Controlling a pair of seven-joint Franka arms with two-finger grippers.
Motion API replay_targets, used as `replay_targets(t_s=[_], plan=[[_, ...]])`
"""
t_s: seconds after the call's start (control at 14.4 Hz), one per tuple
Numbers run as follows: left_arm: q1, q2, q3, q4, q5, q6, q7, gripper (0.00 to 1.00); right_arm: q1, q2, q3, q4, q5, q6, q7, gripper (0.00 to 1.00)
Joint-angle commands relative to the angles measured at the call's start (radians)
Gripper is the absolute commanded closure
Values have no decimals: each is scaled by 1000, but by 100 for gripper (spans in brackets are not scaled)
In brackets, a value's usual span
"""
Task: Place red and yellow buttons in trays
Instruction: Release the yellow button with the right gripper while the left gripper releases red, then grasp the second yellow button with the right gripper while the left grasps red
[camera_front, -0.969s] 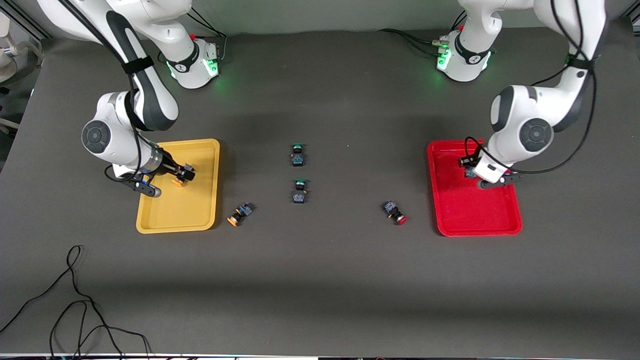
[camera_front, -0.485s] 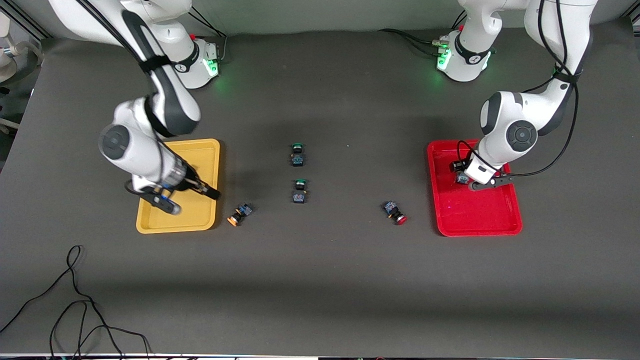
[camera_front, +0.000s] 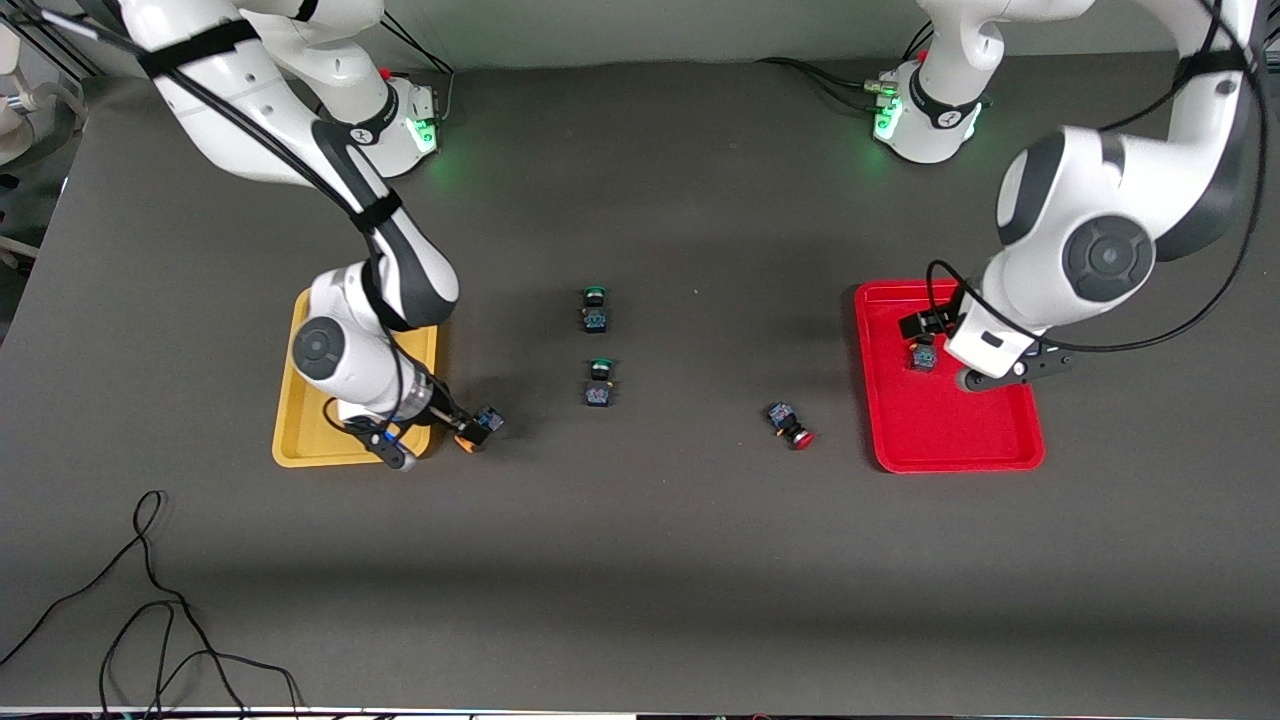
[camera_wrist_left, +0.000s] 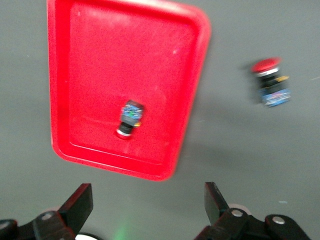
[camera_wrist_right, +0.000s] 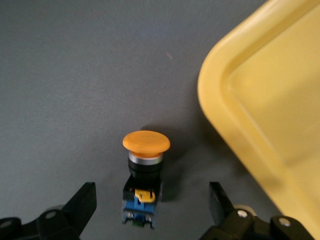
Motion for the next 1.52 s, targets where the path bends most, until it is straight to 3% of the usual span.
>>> replay_targets(t_s=[0.0, 0.28, 0.42, 0.55, 0.9, 1.11, 1.18, 1.25, 1.32, 1.38, 1.45], plan=[[-104, 208, 10, 225, -2, -34, -200, 1, 3, 35, 12, 26, 11, 39, 31, 6], [-163, 429, 10, 411, -3, 43, -377, 1, 5, 40, 12, 26, 10, 42, 31, 76], [-165, 479, 10, 398, -3, 134, -379, 1, 5, 32, 12, 26, 10, 36, 28, 98], [-169, 500, 10, 369, -3, 175, -383, 1, -3, 0, 12, 28, 10, 14, 19, 100], [-177, 575, -6, 291, -25, 342, -464, 2, -48, -144, -32, 132, 3, -396, -56, 100], [-177, 579, -7, 225, -25, 422, -463, 6, -46, -202, -115, 16, 3, -360, -219, 100], [-177, 579, -7, 223, -25, 422, -463, 18, -46, -204, -136, -25, 2, -323, -265, 100], [-178, 577, -7, 224, -25, 419, -463, 43, -46, -204, -156, -67, 3, -271, -317, 100], [-177, 576, -9, 224, -25, 416, -463, 76, -46, -202, -172, -105, 8, -220, -355, 100], [-177, 573, -10, 224, -25, 413, -463, 99, -46, -202, -173, -124, 6, -192, -366, 97], [-175, 571, -10, 226, -25, 411, -463, 100, -48, -196, -173, -126, 8, -188, -374, 83]])
